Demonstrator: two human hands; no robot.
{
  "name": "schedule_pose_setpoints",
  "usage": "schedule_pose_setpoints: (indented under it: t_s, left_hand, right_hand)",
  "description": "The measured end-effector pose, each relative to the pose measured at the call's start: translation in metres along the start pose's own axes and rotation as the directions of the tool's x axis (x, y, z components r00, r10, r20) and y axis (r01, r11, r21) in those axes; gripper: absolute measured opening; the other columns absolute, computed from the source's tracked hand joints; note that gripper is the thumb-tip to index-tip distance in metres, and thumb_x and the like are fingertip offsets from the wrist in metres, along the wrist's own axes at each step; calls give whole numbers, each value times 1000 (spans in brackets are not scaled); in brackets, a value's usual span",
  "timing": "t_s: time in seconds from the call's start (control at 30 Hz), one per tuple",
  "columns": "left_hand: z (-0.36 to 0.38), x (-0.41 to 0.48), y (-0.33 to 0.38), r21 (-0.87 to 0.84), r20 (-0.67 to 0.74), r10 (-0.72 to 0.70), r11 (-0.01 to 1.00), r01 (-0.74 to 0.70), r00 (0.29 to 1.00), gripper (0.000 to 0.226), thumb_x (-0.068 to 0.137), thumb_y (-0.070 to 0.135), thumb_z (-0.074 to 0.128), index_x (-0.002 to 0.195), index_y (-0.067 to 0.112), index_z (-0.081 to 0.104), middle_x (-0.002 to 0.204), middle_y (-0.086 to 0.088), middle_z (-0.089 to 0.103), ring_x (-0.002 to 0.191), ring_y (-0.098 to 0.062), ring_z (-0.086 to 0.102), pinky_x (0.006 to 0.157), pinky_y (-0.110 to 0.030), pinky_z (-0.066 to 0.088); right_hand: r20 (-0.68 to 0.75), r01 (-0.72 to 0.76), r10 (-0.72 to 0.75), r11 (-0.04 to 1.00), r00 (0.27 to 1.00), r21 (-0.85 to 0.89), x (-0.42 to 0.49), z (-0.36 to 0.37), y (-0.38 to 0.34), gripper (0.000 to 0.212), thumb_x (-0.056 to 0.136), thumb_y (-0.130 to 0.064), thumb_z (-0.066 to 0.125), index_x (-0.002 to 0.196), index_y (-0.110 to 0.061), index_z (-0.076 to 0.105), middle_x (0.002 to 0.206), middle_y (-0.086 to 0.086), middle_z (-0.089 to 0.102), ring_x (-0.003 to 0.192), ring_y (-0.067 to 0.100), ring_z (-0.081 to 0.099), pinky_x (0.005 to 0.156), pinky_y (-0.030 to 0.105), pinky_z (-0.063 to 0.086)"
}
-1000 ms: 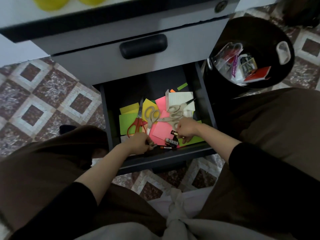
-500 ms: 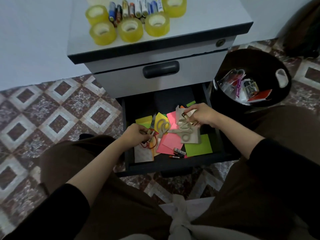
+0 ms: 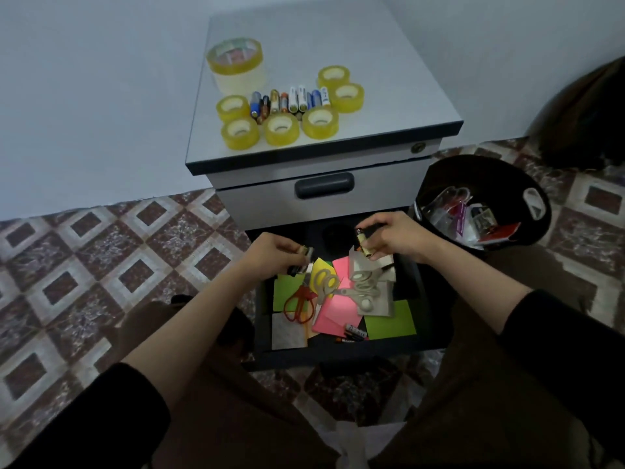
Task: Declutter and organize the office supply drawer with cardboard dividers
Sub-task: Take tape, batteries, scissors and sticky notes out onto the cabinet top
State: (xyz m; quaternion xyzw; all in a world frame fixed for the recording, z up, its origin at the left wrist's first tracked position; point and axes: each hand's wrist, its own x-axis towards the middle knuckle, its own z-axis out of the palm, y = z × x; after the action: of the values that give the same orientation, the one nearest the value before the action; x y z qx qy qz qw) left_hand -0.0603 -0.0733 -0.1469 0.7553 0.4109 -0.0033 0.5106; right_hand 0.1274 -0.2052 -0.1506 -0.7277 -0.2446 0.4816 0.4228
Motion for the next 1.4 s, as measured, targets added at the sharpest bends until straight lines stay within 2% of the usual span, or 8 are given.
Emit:
schedule_pose_setpoints:
  t_s: [0.13, 0.33, 0.53, 0.7, 0.93, 1.17, 1.3, 1.4]
  left_hand:
    - [-22, -1, 37, -87, -33, 60, 994, -63, 998, 6, 79, 4, 70, 77, 8, 66, 64, -3, 58, 53, -3, 54, 50, -10, 46]
    - [-63, 2, 98, -159, -67, 142, 976, -151, 988, 6, 82, 8, 68, 77, 11, 66, 67, 1, 61, 51, 3, 57, 51, -11, 47]
    - [-98, 25, 138, -180, -184, 110, 973, -143, 977, 9, 78, 10, 72, 80, 8, 64, 72, -1, 56, 60, -8, 51, 51, -12, 48]
    - [-115, 50, 160, -189, -233, 60, 976, -105, 971, 11, 79, 8, 71, 84, 4, 63, 71, -6, 55, 57, -10, 49, 43, -11, 43]
    - [-135, 83, 173, -84, -242, 3, 996, -24, 970, 24, 75, 14, 75, 93, 4, 62, 86, -11, 62, 67, -15, 55, 46, -16, 48]
    - [-134, 102, 183, -20, -244, -46, 999, 42, 969, 29, 77, 15, 74, 95, 4, 55, 81, -11, 59, 58, -14, 51, 51, -20, 49]
    - [-130, 108, 188, 17, -256, -72, 997, 79, 964, 26, 77, 14, 75, 84, 6, 51, 70, -7, 55, 52, -13, 47, 43, -17, 46]
    - [-128, 111, 188, 39, -254, -81, 995, 94, 964, 29, 77, 14, 75, 91, 6, 51, 71, -6, 52, 54, -13, 47, 46, -17, 46]
  right_hand:
    - [41, 80, -81, 997, 996, 25, -5, -4, -40, 33, 80, 15, 61, 108, -2, 59, 72, 13, 60, 46, 11, 61, 52, 23, 57]
    - [29, 227, -230, 972, 973, 64, -7, -10, -110, 31, 79, 13, 63, 105, -1, 59, 75, 16, 61, 49, 15, 60, 55, 25, 58]
    - [-35, 311, -310, 950, 950, 37, 12, -10, -169, 28, 78, 13, 64, 101, -3, 59, 67, 13, 61, 42, 14, 57, 54, 26, 57]
    - [-140, 295, -299, 954, 944, -45, 40, -19, -201, 25, 75, 10, 68, 94, -3, 59, 64, 13, 59, 34, 12, 54, 40, 21, 48]
    - [-204, 210, -267, 942, 942, -261, 71, -22, -220, 16, 70, 2, 75, 73, -8, 63, 62, 9, 60, 45, 17, 46, 35, 16, 31]
    - [-170, 176, -286, 862, 943, -475, 90, -10, -225, 23, 69, -7, 79, 89, 2, 70, 66, 9, 61, 47, 15, 47, 40, 20, 36]
    - [-205, 149, -310, 816, 928, -559, 99, -6, -226, 25, 79, 0, 61, 103, 5, 68, 74, 14, 64, 55, 21, 50, 50, 25, 40]
    - [-212, 133, -308, 801, 928, -583, 100, -8, -226, 27, 79, 3, 56, 103, 6, 68, 76, 15, 64, 59, 22, 53, 49, 24, 40]
